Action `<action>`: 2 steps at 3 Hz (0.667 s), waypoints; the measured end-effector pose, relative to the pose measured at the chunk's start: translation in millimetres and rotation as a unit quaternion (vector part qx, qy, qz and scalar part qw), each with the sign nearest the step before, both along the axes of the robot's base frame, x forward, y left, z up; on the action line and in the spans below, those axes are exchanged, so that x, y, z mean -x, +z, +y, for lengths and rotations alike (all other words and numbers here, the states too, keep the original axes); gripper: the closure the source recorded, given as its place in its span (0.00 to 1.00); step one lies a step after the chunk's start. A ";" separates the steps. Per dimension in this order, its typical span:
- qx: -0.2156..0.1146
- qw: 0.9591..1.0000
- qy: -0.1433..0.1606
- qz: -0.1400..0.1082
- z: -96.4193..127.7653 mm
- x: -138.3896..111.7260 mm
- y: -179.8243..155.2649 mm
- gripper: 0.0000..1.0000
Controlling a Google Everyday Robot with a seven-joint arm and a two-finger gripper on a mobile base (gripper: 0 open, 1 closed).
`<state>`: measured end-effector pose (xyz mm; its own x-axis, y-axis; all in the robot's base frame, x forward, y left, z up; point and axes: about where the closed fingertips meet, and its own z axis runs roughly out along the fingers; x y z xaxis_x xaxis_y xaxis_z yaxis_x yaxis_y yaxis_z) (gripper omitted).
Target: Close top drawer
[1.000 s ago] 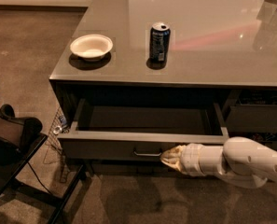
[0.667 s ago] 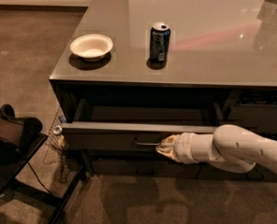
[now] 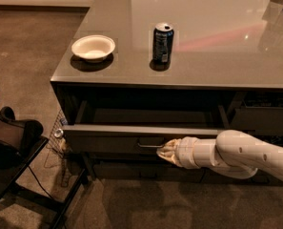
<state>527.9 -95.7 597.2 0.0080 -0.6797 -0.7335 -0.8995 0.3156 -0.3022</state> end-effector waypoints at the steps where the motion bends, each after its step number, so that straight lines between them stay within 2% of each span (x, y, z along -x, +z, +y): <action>1: -0.018 1.000 -0.004 -0.013 1.9 -22.0 -7.1 1.00; 2: -0.018 1.000 -0.004 -0.013 1.9 -21.9 -7.1 1.00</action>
Offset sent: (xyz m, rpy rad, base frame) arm 0.1170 -0.0323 -0.0060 0.0555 -0.1022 -0.0568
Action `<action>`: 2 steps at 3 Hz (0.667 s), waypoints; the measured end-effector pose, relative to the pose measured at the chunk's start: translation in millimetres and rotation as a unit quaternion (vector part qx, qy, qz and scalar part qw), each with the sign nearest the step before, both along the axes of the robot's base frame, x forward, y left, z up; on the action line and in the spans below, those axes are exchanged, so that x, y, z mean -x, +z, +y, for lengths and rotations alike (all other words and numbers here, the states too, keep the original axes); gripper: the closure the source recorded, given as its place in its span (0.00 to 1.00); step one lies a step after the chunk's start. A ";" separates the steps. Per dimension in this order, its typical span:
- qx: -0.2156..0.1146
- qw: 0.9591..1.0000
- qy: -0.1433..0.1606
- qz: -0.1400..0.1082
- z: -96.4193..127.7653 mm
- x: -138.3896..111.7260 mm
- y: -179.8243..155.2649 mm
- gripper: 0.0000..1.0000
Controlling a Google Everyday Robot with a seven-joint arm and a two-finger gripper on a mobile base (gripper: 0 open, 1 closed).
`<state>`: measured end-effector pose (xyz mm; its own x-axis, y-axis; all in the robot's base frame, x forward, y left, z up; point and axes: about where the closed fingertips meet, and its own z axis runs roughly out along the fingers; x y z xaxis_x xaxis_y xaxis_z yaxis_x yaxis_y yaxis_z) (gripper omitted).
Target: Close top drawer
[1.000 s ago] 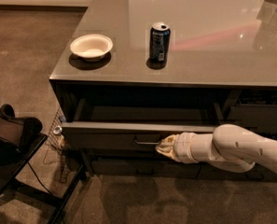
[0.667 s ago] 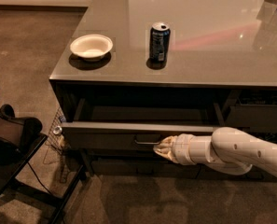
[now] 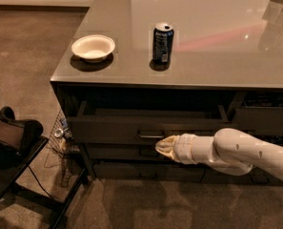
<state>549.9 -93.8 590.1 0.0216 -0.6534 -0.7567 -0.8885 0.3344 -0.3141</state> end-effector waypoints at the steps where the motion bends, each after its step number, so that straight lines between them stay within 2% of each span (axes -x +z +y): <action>1: 0.000 1.000 -0.016 -0.018 -19.1 -49.9 2.6 1.00; 2: 0.001 0.999 -0.025 -0.027 -32.1 -78.6 4.7 1.00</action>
Offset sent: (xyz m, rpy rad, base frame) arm 0.1411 -0.0639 0.0143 -0.0005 -0.1157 -0.1031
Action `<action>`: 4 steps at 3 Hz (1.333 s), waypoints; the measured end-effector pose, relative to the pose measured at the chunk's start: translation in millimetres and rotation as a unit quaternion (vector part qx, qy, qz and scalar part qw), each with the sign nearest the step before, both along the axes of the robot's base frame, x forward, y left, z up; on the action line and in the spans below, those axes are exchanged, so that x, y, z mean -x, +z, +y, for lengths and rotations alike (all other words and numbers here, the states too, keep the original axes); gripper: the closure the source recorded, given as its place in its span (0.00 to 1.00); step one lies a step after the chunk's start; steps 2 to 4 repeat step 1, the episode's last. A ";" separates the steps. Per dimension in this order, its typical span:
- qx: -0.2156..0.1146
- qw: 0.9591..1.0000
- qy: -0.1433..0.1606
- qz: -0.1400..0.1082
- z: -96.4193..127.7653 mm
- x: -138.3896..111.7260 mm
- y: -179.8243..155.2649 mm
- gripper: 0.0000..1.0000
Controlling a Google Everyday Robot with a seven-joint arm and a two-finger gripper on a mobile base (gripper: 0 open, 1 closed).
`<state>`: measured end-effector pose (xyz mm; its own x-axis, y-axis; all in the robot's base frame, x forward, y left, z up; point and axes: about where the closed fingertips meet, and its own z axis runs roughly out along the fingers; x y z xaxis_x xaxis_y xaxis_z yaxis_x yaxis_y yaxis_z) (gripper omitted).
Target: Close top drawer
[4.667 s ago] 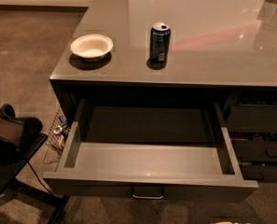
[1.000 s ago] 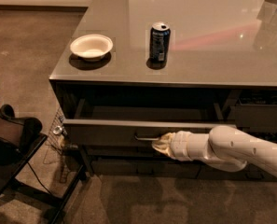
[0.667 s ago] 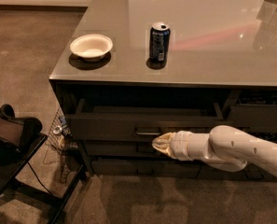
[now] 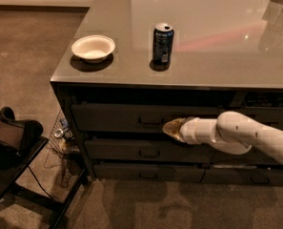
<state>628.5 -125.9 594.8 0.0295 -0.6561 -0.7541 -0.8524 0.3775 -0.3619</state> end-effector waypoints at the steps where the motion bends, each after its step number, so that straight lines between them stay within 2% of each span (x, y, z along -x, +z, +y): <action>1: 0.001 1.000 -0.008 -0.014 -7.4 -14.9 11.3 1.00; 4: 0.001 1.000 -0.008 -0.014 -7.4 -14.9 11.3 1.00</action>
Offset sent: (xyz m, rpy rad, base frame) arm 0.0000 0.0000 0.0000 0.0000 0.0000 0.0000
